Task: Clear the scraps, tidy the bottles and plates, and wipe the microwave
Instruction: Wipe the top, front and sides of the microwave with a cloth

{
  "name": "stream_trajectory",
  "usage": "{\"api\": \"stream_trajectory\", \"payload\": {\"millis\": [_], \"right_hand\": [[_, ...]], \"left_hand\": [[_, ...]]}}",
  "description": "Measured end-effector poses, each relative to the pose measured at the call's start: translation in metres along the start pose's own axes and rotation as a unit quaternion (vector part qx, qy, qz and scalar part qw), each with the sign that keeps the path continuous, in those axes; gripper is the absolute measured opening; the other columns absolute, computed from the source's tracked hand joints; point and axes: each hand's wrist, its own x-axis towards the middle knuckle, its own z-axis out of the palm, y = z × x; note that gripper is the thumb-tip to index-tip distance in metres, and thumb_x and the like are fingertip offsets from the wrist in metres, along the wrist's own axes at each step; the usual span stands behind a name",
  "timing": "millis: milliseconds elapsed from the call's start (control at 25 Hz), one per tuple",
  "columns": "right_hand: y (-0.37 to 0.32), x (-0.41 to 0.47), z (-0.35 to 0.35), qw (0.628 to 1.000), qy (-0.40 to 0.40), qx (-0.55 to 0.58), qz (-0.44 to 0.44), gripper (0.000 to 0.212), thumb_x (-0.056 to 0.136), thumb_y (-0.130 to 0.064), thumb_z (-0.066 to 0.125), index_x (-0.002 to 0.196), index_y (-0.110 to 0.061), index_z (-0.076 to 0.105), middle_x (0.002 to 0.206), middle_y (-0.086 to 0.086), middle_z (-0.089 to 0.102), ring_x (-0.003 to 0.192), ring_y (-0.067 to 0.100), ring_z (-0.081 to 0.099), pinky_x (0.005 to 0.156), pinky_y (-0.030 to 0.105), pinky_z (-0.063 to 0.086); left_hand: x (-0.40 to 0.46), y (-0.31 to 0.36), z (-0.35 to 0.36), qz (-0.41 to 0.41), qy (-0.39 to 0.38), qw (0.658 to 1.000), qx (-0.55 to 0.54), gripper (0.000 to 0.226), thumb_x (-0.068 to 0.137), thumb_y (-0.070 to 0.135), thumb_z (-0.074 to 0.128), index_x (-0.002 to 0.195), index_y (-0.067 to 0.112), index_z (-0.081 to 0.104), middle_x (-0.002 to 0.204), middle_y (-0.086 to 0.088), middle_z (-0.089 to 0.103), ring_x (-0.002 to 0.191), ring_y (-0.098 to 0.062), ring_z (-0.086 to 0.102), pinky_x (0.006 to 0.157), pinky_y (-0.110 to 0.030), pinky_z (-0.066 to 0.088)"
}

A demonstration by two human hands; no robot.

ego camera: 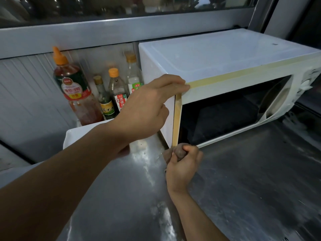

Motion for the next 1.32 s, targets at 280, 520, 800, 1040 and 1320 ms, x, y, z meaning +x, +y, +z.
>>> {"api": "stream_trajectory", "payload": {"millis": [280, 520, 800, 1040, 1320], "right_hand": [[-0.072, 0.030, -0.014, 0.986, 0.050, 0.049, -0.152, 0.027, 0.066, 0.003, 0.071, 0.088, -0.005, 0.057, 0.098, 0.004, 0.046, 0.086, 0.015, 0.054, 0.079, 0.006, 0.041], [-0.096, 0.037, -0.011, 0.977, 0.087, 0.085, -0.177, 0.026, 0.068, 0.002, 0.073, 0.092, -0.001, 0.063, 0.103, 0.011, 0.053, 0.104, 0.030, 0.058, 0.086, 0.041, 0.052], [-0.007, 0.009, 0.006, 0.991, 0.034, 0.012, -0.131, 0.033, 0.061, 0.013, 0.067, 0.090, 0.001, 0.056, 0.108, 0.019, 0.046, 0.109, 0.030, 0.048, 0.093, 0.033, 0.044], [0.022, 0.001, 0.005, 0.982, -0.032, -0.093, -0.164, 0.034, 0.066, 0.016, 0.064, 0.095, 0.003, 0.053, 0.115, 0.022, 0.045, 0.112, 0.030, 0.044, 0.094, 0.039, 0.048], [-0.049, 0.026, -0.018, 0.985, -0.004, 0.025, -0.172, 0.038, 0.072, 0.003, 0.070, 0.107, -0.004, 0.059, 0.119, 0.015, 0.051, 0.118, 0.029, 0.048, 0.098, 0.037, 0.044]], "left_hand": [[0.009, -0.007, -0.012, -0.028, -0.013, 0.998, -0.049, 0.069, 0.073, -0.019, 0.041, 0.129, 0.018, 0.056, 0.135, 0.007, 0.053, 0.128, -0.006, 0.045, 0.102, -0.008, 0.030], [0.008, -0.009, -0.013, -0.038, -0.025, 0.997, -0.062, 0.066, 0.073, -0.020, 0.041, 0.125, 0.017, 0.059, 0.135, 0.006, 0.054, 0.129, -0.006, 0.045, 0.108, -0.021, 0.035], [0.002, -0.006, 0.002, -0.021, 0.024, 0.998, -0.052, 0.060, 0.070, -0.015, 0.040, 0.121, 0.011, 0.060, 0.131, 0.001, 0.056, 0.126, -0.007, 0.047, 0.107, -0.015, 0.033], [0.003, 0.001, 0.006, -0.019, 0.049, 0.998, -0.032, 0.053, 0.071, -0.014, 0.042, 0.117, 0.006, 0.060, 0.126, -0.004, 0.058, 0.122, -0.014, 0.051, 0.104, -0.019, 0.036], [0.007, 0.010, 0.000, -0.042, 0.032, 0.998, -0.020, 0.046, 0.076, -0.011, 0.045, 0.115, 0.009, 0.060, 0.124, -0.003, 0.060, 0.120, -0.014, 0.052, 0.100, -0.023, 0.038]]}}
